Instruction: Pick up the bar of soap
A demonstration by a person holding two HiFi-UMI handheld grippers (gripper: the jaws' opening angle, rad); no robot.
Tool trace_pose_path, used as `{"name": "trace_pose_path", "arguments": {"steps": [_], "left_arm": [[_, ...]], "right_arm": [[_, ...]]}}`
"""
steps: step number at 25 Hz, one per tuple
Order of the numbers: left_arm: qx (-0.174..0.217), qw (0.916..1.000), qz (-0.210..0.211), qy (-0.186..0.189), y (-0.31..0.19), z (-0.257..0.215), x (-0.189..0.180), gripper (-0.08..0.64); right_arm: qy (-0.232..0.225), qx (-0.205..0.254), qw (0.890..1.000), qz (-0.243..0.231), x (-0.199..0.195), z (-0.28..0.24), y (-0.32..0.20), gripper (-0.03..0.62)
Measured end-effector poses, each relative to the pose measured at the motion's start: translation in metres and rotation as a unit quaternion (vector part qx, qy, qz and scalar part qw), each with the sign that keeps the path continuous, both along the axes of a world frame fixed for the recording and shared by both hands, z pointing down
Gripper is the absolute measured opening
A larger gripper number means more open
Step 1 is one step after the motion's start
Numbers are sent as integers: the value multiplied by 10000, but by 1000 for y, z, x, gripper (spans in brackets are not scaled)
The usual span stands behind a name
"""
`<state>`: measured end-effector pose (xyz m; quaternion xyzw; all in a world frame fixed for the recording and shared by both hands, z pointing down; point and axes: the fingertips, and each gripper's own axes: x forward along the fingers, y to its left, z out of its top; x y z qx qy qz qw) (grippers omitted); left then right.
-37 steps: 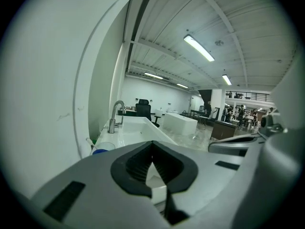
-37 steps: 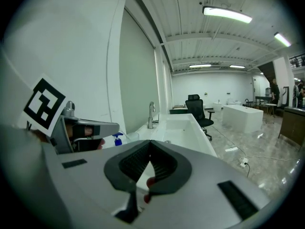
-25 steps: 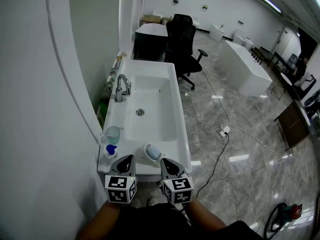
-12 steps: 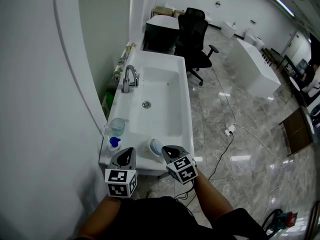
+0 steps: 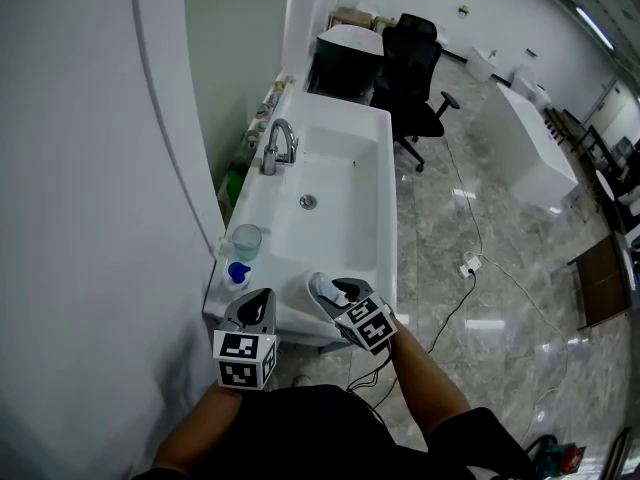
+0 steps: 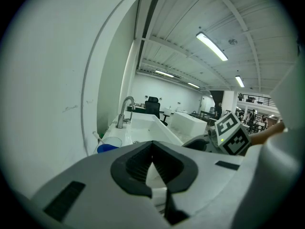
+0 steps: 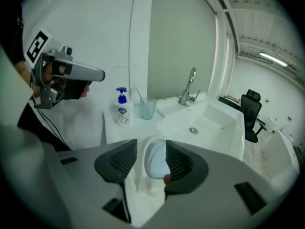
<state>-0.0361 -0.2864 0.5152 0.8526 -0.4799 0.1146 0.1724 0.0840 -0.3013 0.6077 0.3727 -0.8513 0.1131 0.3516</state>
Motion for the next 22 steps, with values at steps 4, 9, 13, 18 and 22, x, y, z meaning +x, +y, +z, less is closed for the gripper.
{"name": "trace_pose_path", "arguments": {"steps": [4,9,13,18,22], "left_arm": [[-17,10000,-34,-65,3,1,-1,2],[-46,9999,-87,-127,6,6,-4,3],[-91,9997,-115,-175,7,9,-6,3],[-144,9995,-200,-219,9,12,-13,2],[-172,9993,-263,-219,8,14,-16,3]], "right_arm": [[279,-276,9991,-172,0,20,-6,209],[397,-711,9966,-111,3,46,-17,255],[527,-783,9954,-145,2,57,-22,255],[705,-734,9946,-205,3,67,-28,255],[757,-850,9933,-214,4,71,-29,255]]}}
